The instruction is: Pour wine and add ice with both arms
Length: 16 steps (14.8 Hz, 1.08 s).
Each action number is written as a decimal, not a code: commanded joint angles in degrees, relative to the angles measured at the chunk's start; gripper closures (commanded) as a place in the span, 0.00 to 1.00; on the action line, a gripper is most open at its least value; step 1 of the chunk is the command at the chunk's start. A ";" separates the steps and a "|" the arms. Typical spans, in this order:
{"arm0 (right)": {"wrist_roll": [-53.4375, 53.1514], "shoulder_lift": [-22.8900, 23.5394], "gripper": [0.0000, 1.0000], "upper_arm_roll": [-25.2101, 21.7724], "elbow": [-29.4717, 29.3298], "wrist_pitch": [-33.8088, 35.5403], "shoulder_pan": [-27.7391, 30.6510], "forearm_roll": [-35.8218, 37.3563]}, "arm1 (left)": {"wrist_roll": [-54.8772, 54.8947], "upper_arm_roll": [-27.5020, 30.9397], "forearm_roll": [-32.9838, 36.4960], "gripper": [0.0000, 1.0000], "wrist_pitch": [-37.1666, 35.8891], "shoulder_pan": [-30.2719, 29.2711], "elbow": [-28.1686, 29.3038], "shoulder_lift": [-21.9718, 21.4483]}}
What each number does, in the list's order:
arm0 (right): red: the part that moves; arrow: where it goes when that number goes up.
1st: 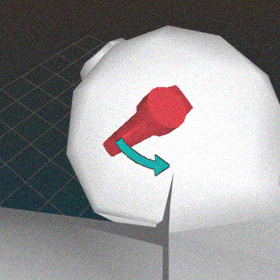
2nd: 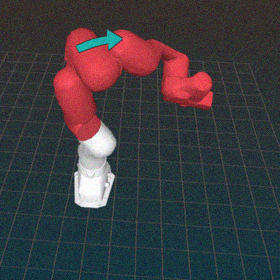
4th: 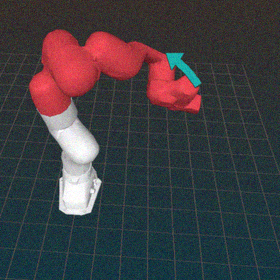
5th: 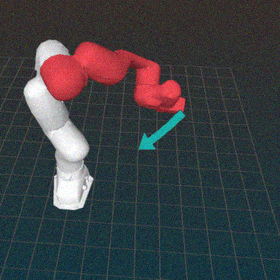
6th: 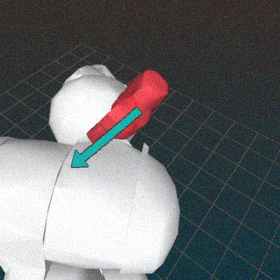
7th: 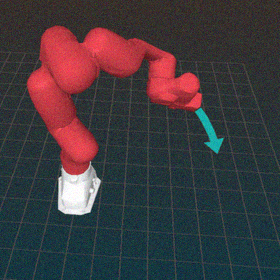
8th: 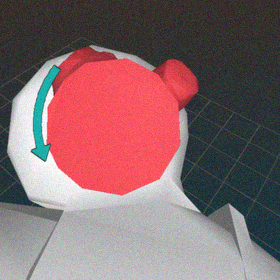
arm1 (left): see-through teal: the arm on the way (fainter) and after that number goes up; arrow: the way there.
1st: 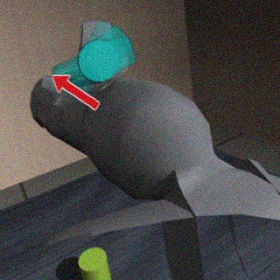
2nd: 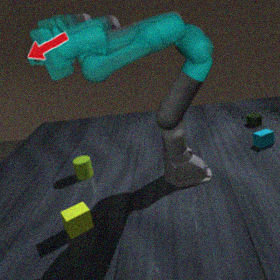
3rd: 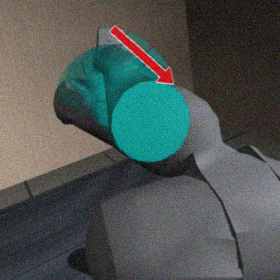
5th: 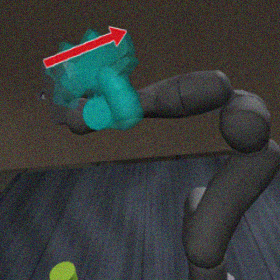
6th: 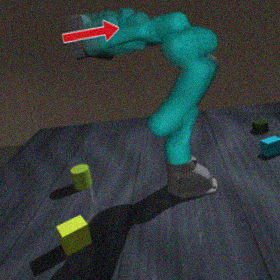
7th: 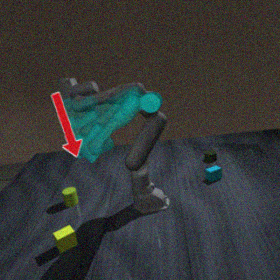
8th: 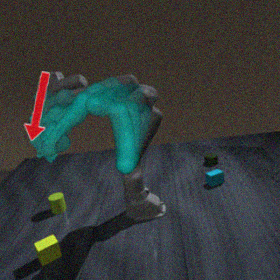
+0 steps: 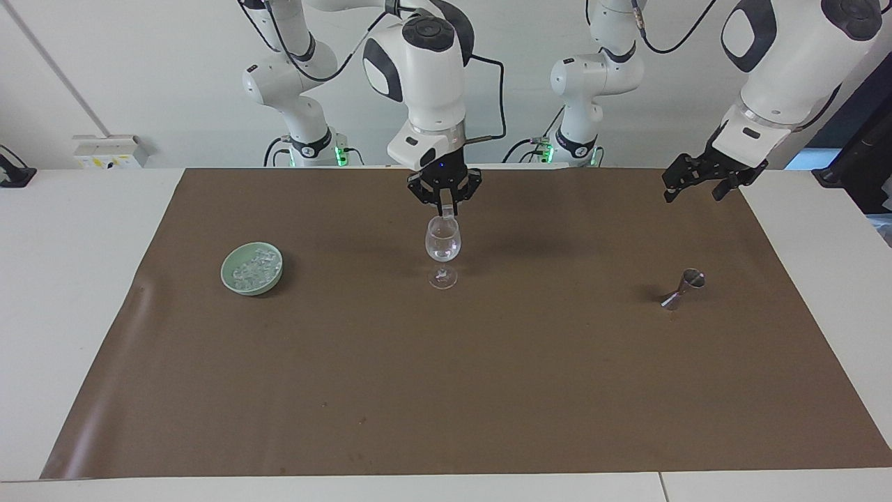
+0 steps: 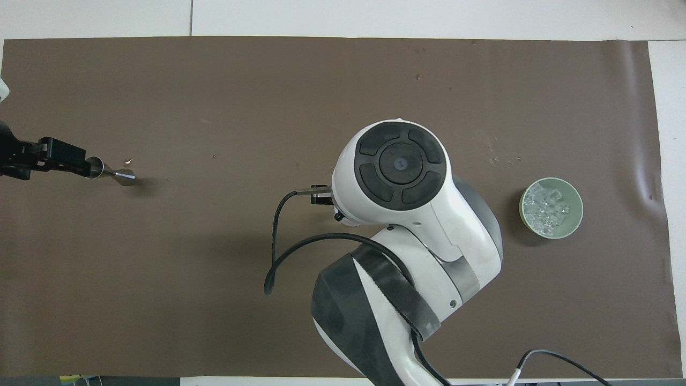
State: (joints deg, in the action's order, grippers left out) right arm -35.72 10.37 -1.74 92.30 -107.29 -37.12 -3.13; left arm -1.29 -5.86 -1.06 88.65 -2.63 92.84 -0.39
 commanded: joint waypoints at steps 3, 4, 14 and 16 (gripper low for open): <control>-0.05 -2.98 0.98 0.07 6.75 -4.51 0.29 -0.30 | 0.23 0.15 1.15 0.00 1.17 -0.27 1.73 -1.28; -0.05 -3.16 0.97 0.07 7.45 -5.12 0.29 -0.30 | 0.15 0.15 1.15 0.00 1.17 -0.27 1.64 -1.28; 0.30 -4.57 0.90 0.24 11.24 -7.67 0.03 -0.39 | 0.15 0.15 1.15 0.00 1.17 -0.27 1.73 -1.28; 0.30 -4.66 0.89 0.24 11.41 -7.67 0.03 -0.39 | 0.15 0.15 1.15 0.00 1.17 -0.27 1.73 -1.28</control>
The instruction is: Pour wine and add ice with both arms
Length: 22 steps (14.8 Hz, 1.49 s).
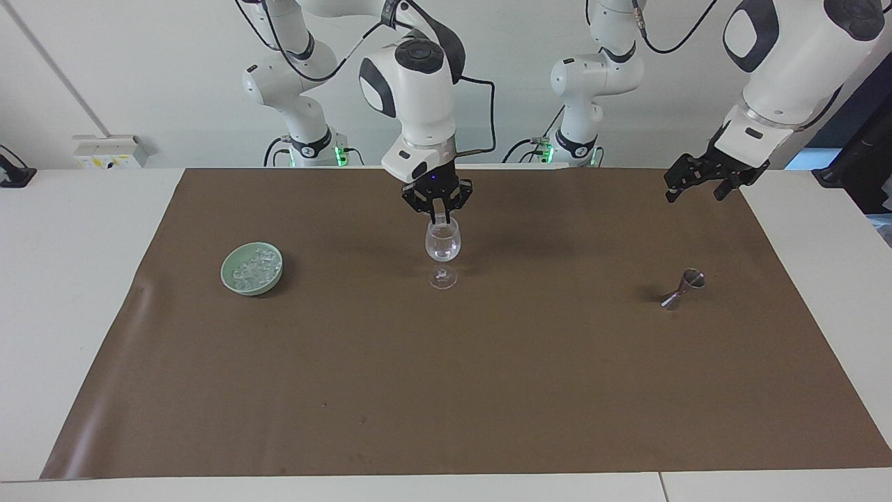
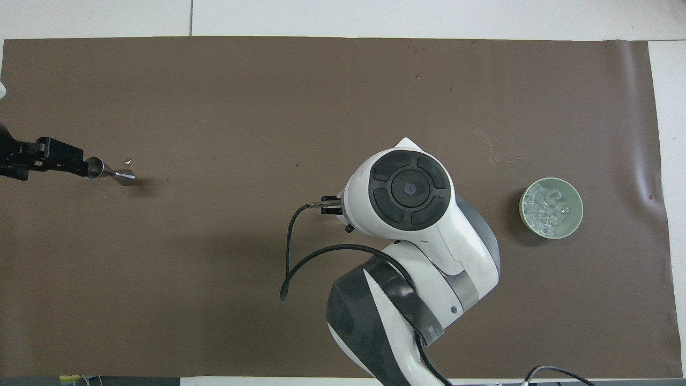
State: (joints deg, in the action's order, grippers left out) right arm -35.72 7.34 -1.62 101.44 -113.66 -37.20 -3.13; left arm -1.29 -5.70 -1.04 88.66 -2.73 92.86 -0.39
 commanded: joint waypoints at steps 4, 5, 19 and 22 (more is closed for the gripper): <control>0.39 -1.97 0.87 0.22 3.76 -2.96 0.11 -0.47 | 0.15 -0.01 1.13 0.00 1.17 -0.17 1.63 -1.28; 0.39 -1.97 0.87 0.22 3.77 -3.32 0.11 -0.56 | 0.15 -0.01 1.13 0.00 1.17 -0.17 1.62 -1.28; 0.73 -0.48 0.58 0.22 -5.55 4.68 0.89 -0.47 | 0.15 -0.01 1.13 0.00 1.17 -0.17 1.71 -1.28; 5.90 -2.75 0.56 -0.75 -6.51 8.97 4.04 -0.30 | 0.15 -0.01 1.13 0.00 1.08 -0.17 1.62 -1.28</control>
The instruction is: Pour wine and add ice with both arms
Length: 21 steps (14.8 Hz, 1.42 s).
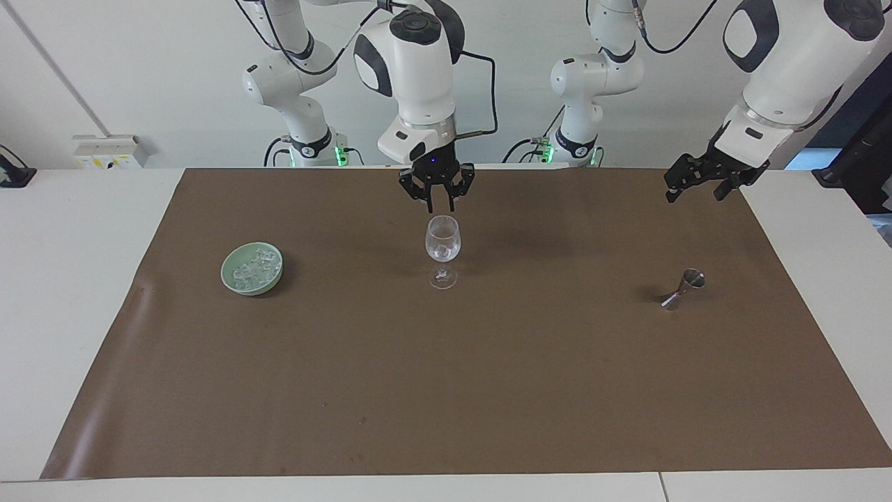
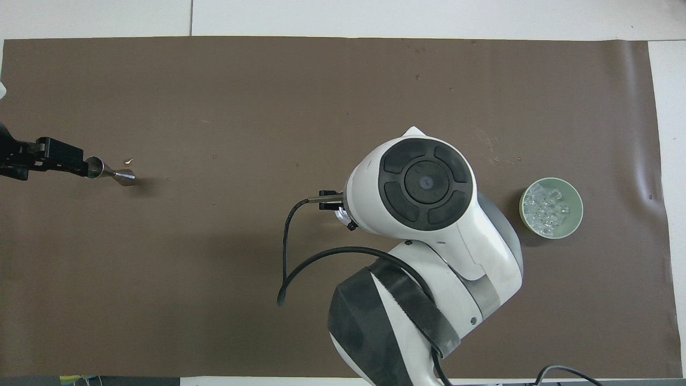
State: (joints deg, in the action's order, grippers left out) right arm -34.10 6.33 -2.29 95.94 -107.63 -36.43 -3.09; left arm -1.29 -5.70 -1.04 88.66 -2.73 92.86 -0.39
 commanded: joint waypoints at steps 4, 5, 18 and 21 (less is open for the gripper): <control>16.05 -6.58 0.16 -0.25 -1.63 10.41 14.34 -0.34 | 0.15 -0.02 1.13 0.00 1.16 -0.17 1.62 -1.28; 19.56 -7.29 0.00 -0.25 -1.64 12.52 17.33 -0.17 | 0.15 -0.02 1.13 0.00 1.16 -0.17 1.71 -1.28; 27.95 -9.40 0.00 -0.26 -0.58 20.45 32.21 5.01 | 0.15 -0.02 1.13 0.00 1.16 -0.17 1.62 -1.28; 28.04 -9.67 0.00 1.94 -0.67 18.79 34.31 6.60 | 0.15 -0.02 1.13 0.00 1.16 -0.17 1.62 -1.28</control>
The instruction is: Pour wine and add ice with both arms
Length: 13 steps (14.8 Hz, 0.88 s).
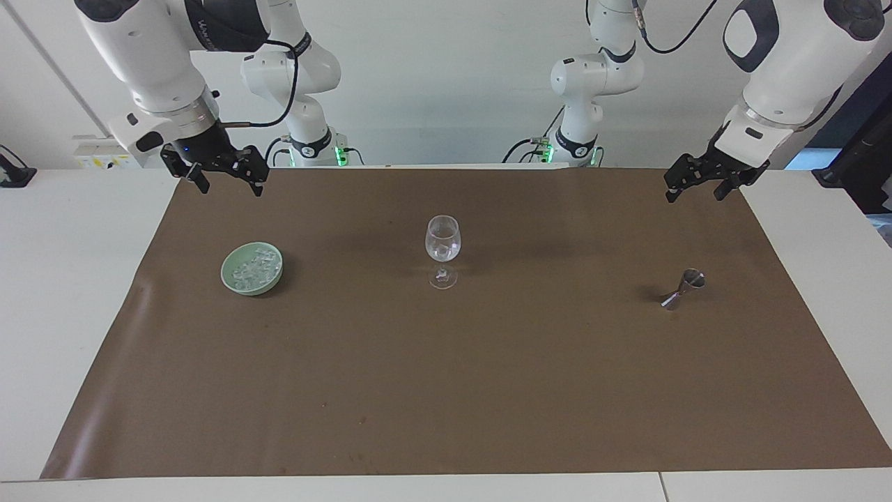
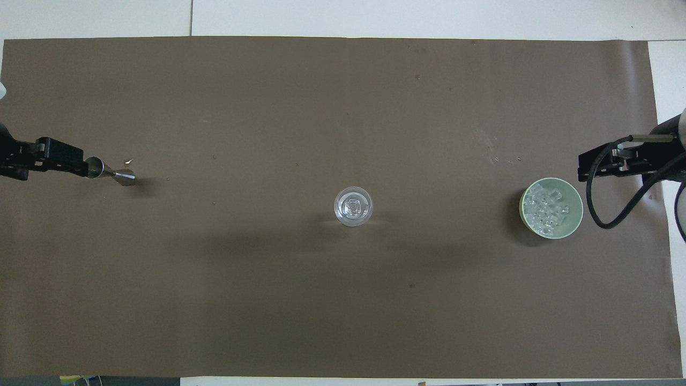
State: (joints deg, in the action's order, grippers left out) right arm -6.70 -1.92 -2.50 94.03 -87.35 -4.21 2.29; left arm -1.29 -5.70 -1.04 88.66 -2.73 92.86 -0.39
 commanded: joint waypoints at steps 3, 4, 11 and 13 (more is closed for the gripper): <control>0.73 -0.81 0.00 2.07 1.33 -2.56 2.01 1.14 | 0.15 -0.02 1.13 0.00 1.16 -0.17 1.71 -1.28; 0.81 -0.55 0.00 2.15 1.24 -2.65 2.18 1.14 | 0.15 -0.02 1.13 0.00 1.16 -0.17 1.62 -1.28; 3.71 -0.90 0.00 2.42 1.42 -2.56 4.73 0.35 | 0.15 -0.02 1.13 0.00 1.16 -0.17 1.62 -1.28; 5.29 -0.90 0.00 2.15 1.33 -2.47 4.91 0.35 | 0.15 -0.10 1.13 0.00 1.07 -0.17 1.62 -1.28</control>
State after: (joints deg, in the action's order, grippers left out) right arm -3.81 -1.83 -1.04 94.36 -88.92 -0.57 2.70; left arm -1.29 -5.70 -1.04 88.66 -2.73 92.86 -0.39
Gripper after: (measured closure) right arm 0.000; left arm 0.000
